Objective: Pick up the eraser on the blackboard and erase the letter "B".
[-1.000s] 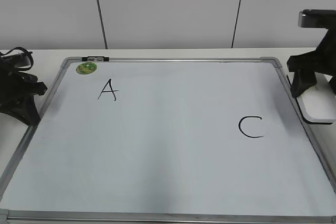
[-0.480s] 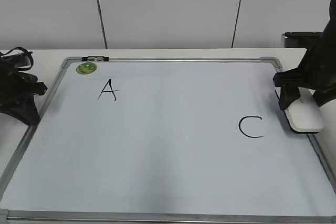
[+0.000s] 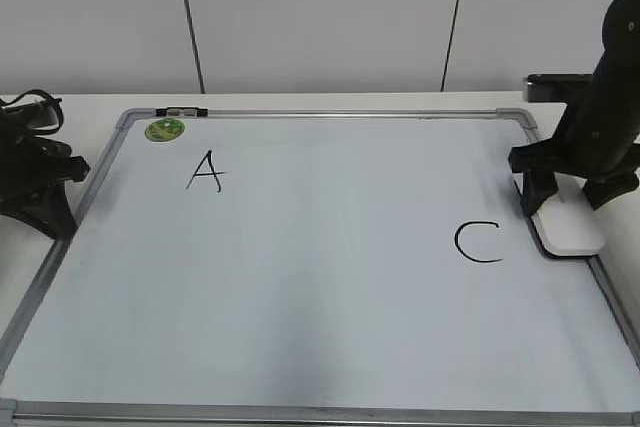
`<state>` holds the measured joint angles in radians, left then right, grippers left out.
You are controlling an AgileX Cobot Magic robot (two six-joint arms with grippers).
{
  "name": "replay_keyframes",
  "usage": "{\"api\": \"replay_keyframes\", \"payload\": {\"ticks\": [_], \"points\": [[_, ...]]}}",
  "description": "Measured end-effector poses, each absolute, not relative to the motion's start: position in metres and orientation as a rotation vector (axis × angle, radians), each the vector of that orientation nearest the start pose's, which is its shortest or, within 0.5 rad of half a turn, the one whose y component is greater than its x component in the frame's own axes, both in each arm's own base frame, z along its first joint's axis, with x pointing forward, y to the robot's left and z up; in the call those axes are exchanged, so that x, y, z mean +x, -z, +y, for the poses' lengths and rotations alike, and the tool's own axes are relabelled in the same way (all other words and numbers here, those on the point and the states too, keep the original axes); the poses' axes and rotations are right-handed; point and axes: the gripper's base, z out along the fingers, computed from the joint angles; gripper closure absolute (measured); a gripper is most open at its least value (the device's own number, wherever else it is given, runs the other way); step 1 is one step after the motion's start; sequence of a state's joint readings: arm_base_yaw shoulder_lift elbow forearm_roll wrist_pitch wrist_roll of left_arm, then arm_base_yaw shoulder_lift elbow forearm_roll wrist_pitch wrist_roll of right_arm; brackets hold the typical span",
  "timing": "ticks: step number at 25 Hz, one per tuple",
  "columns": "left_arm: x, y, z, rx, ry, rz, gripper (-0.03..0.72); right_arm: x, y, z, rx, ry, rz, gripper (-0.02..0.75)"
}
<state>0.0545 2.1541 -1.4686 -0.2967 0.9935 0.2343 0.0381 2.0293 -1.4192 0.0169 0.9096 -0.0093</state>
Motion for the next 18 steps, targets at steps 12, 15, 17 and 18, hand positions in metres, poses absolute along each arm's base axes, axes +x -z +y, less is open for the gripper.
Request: {"api": "replay_keyframes", "payload": {"ticks": [12,15,17,18], "points": [[0.4078,-0.1262,-0.0001,0.022,0.385,3.103,0.660,0.4004,-0.1586,0.0165,-0.057,-0.024,3.017,0.175],[0.4078,-0.1262,-0.0001,0.022,0.385,3.103,0.657,0.4004,-0.1586,0.0165,-0.057,-0.024,3.017,0.163],[0.4078,-0.1262,-0.0001,0.022,0.385,3.103,0.656,0.4008,-0.1592,0.0165,-0.057,-0.024,3.015,0.160],[0.4078,-0.1262,-0.0001,0.022,0.385,3.103,0.656,0.4011,-0.1596,0.0165,-0.057,-0.024,3.014,0.160]]}}
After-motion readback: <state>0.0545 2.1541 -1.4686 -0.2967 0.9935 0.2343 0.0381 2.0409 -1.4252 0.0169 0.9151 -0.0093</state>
